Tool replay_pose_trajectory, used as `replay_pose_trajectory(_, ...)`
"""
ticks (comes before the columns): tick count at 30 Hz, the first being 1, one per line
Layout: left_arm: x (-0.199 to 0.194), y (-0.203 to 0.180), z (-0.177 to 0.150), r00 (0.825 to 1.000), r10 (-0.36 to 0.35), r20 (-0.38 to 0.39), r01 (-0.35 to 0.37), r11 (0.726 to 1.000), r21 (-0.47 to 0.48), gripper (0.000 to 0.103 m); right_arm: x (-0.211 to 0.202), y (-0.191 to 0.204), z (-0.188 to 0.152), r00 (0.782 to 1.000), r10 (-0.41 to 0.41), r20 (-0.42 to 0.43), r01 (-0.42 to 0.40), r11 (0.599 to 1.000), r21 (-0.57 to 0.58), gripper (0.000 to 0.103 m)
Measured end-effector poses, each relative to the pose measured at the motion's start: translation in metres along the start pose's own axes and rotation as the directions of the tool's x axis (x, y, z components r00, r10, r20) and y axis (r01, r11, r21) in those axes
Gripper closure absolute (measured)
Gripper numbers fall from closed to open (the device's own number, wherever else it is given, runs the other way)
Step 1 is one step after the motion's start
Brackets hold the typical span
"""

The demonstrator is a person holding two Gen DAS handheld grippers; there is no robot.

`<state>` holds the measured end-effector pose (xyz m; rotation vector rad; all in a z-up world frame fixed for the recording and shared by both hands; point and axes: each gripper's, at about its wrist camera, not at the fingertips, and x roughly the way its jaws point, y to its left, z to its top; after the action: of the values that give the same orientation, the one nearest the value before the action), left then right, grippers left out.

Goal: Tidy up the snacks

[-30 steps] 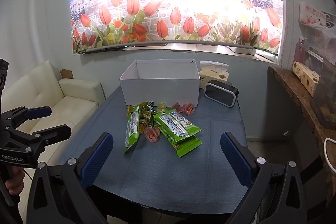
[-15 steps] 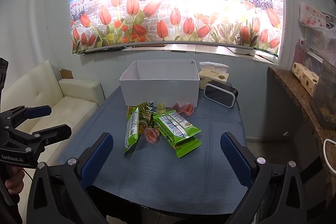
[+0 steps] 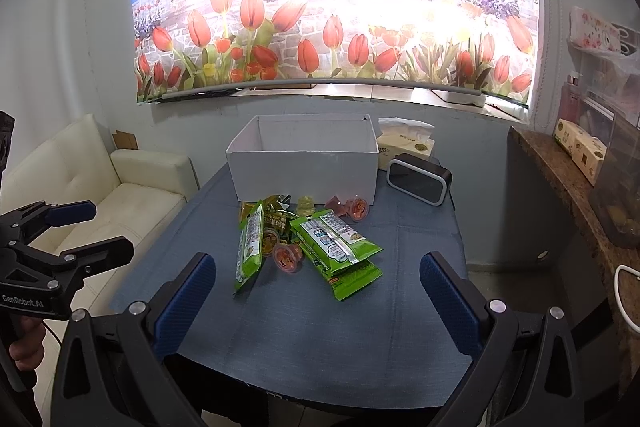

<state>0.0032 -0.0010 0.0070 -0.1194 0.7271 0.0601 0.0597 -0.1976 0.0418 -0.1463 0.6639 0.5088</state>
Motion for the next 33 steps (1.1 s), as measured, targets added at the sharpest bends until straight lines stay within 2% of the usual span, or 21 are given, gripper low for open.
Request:
replay_pose_trajectory(25,0.002,0.002,-0.001,1.0,0.001,-0.003,-0.001,1.0,-0.008,0.0,-0.001,0.002,-0.001,1.0,0.001,-0.004,-0.001,1.0,-0.002,0.0)
replay_pose_trajectory(29,0.027,0.014,0.003,0.998,-0.04,-0.048,0.036,0.997,-0.069,0.0,0.001,0.001,-0.004,1.0,-0.001,-0.012,0.001,1.0,0.002,0.0)
replay_pose_trajectory(33,0.087,0.034,0.007,0.983,-0.115,-0.14,0.088,0.979,-0.186,0.0,0.002,0.0,-0.006,1.0,-0.003,-0.02,0.003,1.0,0.008,0.0)
